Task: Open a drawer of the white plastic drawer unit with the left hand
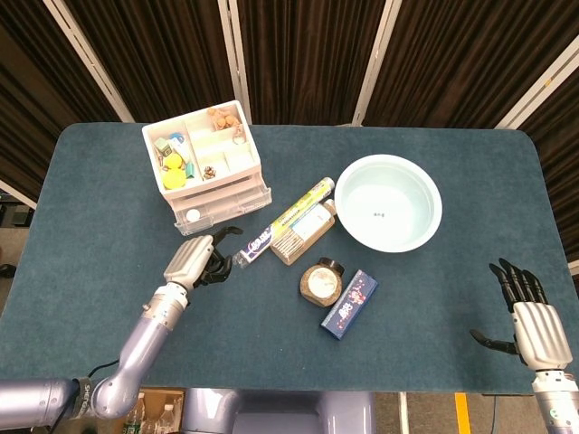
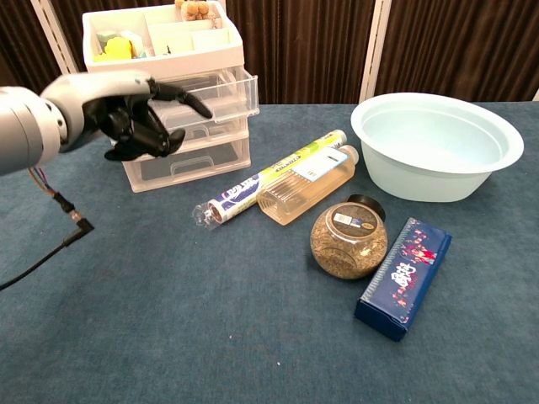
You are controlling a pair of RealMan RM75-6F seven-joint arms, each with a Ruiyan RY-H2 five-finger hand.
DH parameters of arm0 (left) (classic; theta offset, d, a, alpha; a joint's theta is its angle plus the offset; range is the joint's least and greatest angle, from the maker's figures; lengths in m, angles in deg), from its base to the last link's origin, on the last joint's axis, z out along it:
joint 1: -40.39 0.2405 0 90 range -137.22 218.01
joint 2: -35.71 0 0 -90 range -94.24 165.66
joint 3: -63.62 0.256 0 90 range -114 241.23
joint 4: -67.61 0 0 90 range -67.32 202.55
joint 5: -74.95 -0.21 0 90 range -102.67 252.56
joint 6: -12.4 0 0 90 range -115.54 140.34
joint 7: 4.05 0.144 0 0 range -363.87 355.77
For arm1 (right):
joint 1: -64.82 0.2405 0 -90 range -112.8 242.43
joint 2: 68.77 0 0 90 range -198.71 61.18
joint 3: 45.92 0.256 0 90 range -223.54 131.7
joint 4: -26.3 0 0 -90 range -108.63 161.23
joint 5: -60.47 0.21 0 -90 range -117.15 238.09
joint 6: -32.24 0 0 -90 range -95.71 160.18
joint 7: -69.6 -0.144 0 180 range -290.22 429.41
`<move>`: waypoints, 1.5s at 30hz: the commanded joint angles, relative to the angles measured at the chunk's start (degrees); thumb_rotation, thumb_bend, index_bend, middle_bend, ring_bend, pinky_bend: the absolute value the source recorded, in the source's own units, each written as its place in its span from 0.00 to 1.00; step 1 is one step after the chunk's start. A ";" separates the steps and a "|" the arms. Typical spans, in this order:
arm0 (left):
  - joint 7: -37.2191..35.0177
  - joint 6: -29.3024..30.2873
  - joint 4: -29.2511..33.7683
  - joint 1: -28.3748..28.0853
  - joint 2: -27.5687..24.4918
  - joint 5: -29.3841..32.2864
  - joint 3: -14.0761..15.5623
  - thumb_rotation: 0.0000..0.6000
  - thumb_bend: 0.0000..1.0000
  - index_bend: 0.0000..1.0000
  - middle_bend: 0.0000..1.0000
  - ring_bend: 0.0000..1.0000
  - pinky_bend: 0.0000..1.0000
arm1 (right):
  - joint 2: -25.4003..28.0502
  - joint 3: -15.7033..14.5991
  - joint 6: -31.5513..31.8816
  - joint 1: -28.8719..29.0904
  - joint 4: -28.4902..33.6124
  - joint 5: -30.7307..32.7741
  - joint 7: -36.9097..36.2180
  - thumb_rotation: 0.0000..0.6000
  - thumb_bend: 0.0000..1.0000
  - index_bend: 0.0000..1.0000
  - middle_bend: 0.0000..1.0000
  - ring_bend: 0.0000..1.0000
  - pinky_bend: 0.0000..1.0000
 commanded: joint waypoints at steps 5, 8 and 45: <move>9.97 8.03 4.27 -2.60 -2.66 0.56 -1.35 1.00 0.65 0.19 1.00 0.94 0.93 | 0.09 -0.02 -0.32 0.04 0.03 0.31 -0.10 1.00 0.16 0.00 0.00 0.00 0.01; 15.00 10.63 4.95 -3.92 -3.39 3.52 -1.90 1.00 0.65 0.17 1.00 0.94 0.93 | 0.09 -0.07 -0.46 0.07 0.07 0.33 0.04 1.00 0.16 0.00 0.00 0.00 0.01; 19.59 8.28 4.11 -10.12 -3.97 27.69 -4.96 1.00 0.65 0.18 1.00 0.95 0.93 | 0.16 -0.24 -1.05 0.10 0.36 0.68 0.07 1.00 0.16 0.00 0.00 0.00 0.01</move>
